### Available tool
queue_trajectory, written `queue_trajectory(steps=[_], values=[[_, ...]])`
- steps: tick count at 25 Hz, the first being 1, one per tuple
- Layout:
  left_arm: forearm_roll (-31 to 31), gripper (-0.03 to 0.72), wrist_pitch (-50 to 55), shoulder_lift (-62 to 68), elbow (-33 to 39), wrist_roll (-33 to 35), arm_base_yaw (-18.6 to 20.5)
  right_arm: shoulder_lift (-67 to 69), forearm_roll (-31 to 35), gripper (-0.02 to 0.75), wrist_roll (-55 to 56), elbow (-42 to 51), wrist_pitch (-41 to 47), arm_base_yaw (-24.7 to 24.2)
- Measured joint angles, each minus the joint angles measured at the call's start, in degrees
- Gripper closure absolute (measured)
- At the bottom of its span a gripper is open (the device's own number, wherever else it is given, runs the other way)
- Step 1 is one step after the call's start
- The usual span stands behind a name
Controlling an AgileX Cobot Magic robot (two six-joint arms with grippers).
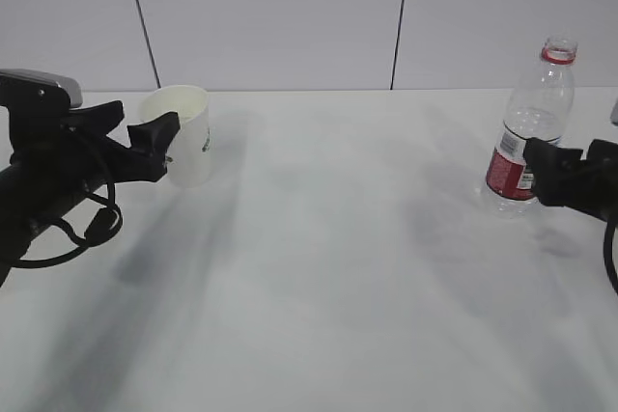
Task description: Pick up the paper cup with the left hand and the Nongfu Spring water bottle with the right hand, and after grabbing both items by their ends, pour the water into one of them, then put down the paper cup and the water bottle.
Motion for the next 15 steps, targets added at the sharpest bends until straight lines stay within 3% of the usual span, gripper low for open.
queue_trajectory(steps=[6, 15], values=[[0.0, 0.113, 1.7, -3.7, 0.0, 0.0, 0.0, -4.6, 0.0, 0.146, 0.0, -2.7, 5.6, 0.0], [0.0, 0.117, 12.3, -10.7, 0.2, 0.0, 0.0, -12.7, -0.1, 0.146, 0.0, -3.8, 12.0, 0.0]])
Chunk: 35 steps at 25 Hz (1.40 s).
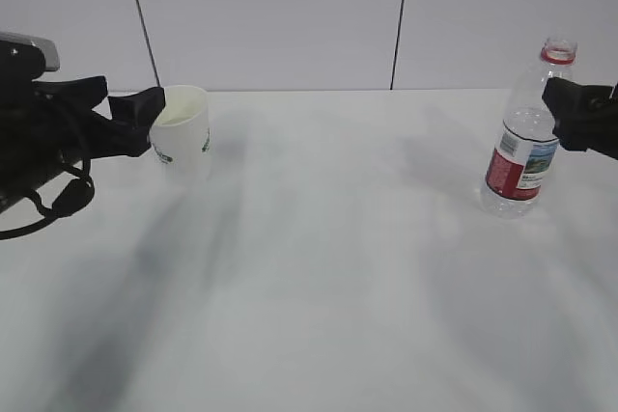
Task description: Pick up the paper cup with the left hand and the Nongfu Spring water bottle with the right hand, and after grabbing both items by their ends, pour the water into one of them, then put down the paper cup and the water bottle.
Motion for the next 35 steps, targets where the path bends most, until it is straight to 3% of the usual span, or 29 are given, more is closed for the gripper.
queue_trajectory(steps=[35], values=[[0.3, 0.118, 45.3, -41.7, 0.5, 0.0, 0.0, -38.2, 0.0, 0.146, 0.0, 0.0, 32.6, 0.0]])
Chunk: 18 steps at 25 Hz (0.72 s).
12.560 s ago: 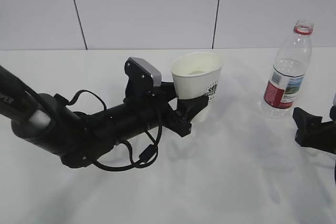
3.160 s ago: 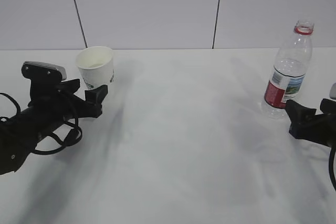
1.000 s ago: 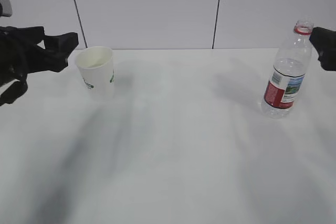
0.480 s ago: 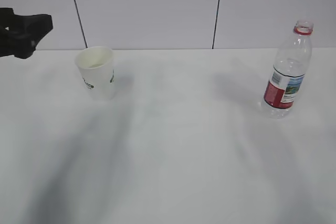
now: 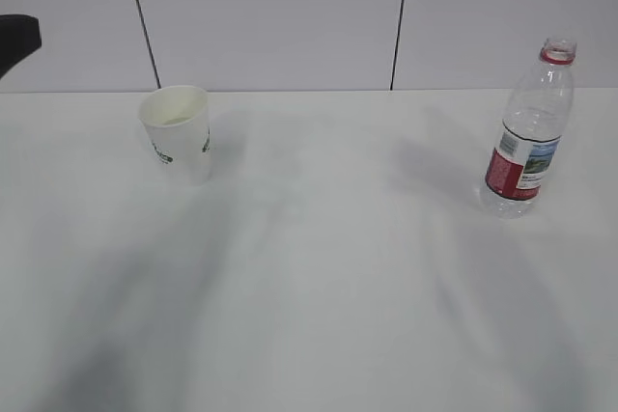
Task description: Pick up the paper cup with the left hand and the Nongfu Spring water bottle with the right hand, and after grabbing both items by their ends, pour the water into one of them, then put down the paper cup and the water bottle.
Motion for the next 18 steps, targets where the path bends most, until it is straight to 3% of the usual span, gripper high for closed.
queue_trajectory(steps=[11, 18], values=[[-0.2, 0.146, 9.5, -12.8, 0.0, 0.0, 0.0, -9.6, 0.0, 0.146, 0.0, 0.0, 10.8, 0.0], [-4.9, 0.198, 19.0, -17.9, 0.3, 0.0, 0.0, -16.1, 0.0, 0.146, 0.0, 0.0, 19.1, 0.0]])
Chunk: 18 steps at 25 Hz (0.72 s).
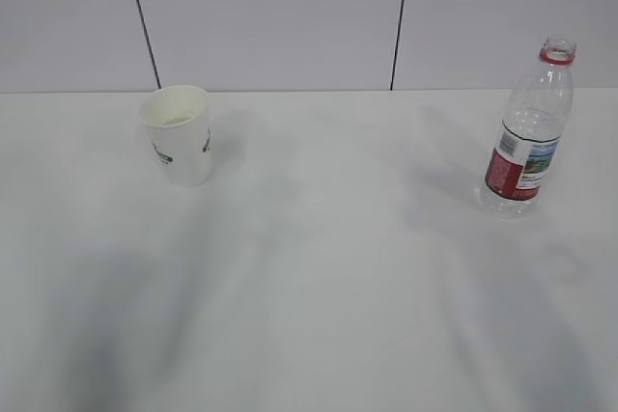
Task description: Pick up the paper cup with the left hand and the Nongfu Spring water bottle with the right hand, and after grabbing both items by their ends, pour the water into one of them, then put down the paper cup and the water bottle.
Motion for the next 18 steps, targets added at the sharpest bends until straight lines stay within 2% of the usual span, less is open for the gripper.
queue_trajectory(steps=[7, 18], values=[[-0.8, 0.209, 11.4, -3.5, 0.1, 0.0, 0.0, -4.6, 0.0, 0.146, 0.0, 0.0, 5.7, 0.0], [-0.2, 0.213, 22.0, -13.0, 0.1, 0.0, 0.0, -6.4, -2.3, 0.146, 0.0, -7.0, 25.3, 0.0]])
